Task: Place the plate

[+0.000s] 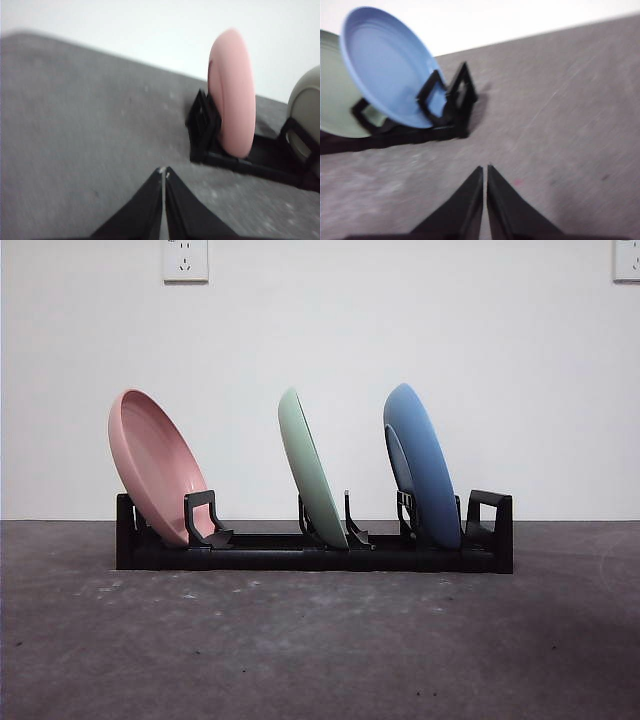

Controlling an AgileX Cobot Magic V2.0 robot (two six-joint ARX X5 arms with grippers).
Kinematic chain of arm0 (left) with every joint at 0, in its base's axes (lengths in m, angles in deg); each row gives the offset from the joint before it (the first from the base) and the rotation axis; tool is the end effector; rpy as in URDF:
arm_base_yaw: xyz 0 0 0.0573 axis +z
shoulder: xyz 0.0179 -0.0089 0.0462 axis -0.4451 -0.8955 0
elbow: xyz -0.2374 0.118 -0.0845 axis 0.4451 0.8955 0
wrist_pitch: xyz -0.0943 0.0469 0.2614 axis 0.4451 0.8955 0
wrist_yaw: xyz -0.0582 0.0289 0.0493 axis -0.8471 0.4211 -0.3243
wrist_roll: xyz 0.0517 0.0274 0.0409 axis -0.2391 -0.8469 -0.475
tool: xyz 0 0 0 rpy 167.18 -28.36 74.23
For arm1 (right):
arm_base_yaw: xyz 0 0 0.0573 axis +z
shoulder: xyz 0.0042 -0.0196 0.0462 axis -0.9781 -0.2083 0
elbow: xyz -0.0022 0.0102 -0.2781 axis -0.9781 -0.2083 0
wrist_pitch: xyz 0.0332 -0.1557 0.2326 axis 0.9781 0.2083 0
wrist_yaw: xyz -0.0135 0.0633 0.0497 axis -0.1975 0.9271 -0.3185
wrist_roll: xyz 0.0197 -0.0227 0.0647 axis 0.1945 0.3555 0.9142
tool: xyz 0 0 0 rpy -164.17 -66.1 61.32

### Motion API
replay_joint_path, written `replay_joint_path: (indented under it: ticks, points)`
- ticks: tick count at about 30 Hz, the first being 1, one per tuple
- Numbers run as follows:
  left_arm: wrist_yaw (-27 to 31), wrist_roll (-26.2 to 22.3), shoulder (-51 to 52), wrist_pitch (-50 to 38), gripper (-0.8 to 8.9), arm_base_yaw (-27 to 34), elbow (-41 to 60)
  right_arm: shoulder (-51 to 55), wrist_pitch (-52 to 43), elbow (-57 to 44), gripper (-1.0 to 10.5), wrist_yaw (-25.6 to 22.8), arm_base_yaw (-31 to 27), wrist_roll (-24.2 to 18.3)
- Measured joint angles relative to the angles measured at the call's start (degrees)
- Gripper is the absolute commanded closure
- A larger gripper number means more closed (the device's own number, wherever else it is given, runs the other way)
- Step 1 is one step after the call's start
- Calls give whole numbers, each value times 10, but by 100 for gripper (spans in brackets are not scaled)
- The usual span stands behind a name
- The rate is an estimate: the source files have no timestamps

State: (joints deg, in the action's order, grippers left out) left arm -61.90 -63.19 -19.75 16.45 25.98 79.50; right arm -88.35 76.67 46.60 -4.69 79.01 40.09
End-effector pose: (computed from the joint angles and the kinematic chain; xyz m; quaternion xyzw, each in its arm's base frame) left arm 0.1386 -0.0031 0.1610 -0.1570 0.0618 -0.0121 0.9856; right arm 0.1351 0.0126 0.1526 0.1599 0.1002 0.0868 0.9782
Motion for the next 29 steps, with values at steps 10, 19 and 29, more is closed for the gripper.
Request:
replay_joint_path:
  ticks: [10,19,29]
  points:
    - [-61,62,-116,38,804,-12,-135,-68,66,166,935,49,24,83]
    - [-128,62,-254,125,804,-48,-300,-192,176,340,935,119,28,70]
    - [-203,13,-383,229,804,-87,-439,-326,260,487,935,205,32,-34]
